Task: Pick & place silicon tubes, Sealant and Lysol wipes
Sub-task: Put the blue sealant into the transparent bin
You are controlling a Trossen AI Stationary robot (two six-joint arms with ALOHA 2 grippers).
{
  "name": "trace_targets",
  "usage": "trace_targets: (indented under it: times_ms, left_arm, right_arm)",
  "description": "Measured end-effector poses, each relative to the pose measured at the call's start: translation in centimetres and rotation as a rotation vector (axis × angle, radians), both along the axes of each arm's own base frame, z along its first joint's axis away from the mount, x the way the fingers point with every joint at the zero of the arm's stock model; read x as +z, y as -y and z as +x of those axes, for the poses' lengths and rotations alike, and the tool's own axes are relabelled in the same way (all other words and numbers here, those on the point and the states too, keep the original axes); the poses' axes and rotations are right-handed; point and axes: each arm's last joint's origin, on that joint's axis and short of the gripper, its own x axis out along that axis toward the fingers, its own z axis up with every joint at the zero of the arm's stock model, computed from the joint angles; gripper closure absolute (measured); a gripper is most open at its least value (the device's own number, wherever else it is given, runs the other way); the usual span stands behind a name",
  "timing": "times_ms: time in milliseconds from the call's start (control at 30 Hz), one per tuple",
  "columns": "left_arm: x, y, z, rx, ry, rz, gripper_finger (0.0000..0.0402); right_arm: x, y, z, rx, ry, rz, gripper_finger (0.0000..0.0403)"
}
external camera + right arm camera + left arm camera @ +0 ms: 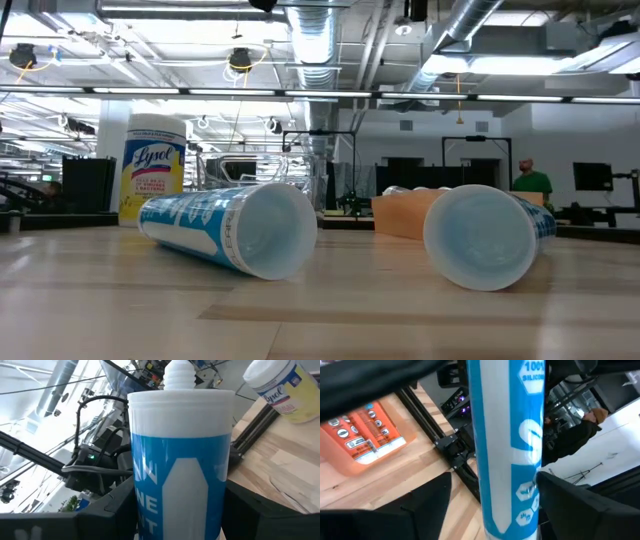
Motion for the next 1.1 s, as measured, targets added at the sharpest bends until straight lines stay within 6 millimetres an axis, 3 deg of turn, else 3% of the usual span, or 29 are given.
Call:
trace_targets:
  times_ms: [233, 433, 733, 933, 1100]
  left_arm:
    - [0.3, -0.7, 0.2, -0.008, 0.033, -0.011, 0.0060]
    - [0.7, -1.1, 0.4, -0.021, 0.067, 0.009, 0.0055]
    - [0.5, -1.6, 0.5, -0.015, 0.053, -0.026, 0.0057]
    - [-0.1, -1.6, 0.4, -0.003, 0.004, -0.084, 0.0088]
    - [-0.2, -1.6, 0.4, -0.003, -0.004, -0.085, 0.0160]
  right_arm:
    - [0.3, 0.0, 0.0, 0.001, 0.029, 0.009, 0.0200]
    - [0.3, 0.0, 0.2, -0.001, 0.041, 0.017, 0.0200]
    - [-0.9, -0.1, 3.2, 0.050, 0.037, 0.046, 0.0200]
    - [-0.3, -0.1, 4.3, 0.058, 0.044, 0.008, 0.0200]
    - [-0.3, 0.3, 4.5, 0.044, 0.042, -0.012, 0.0200]
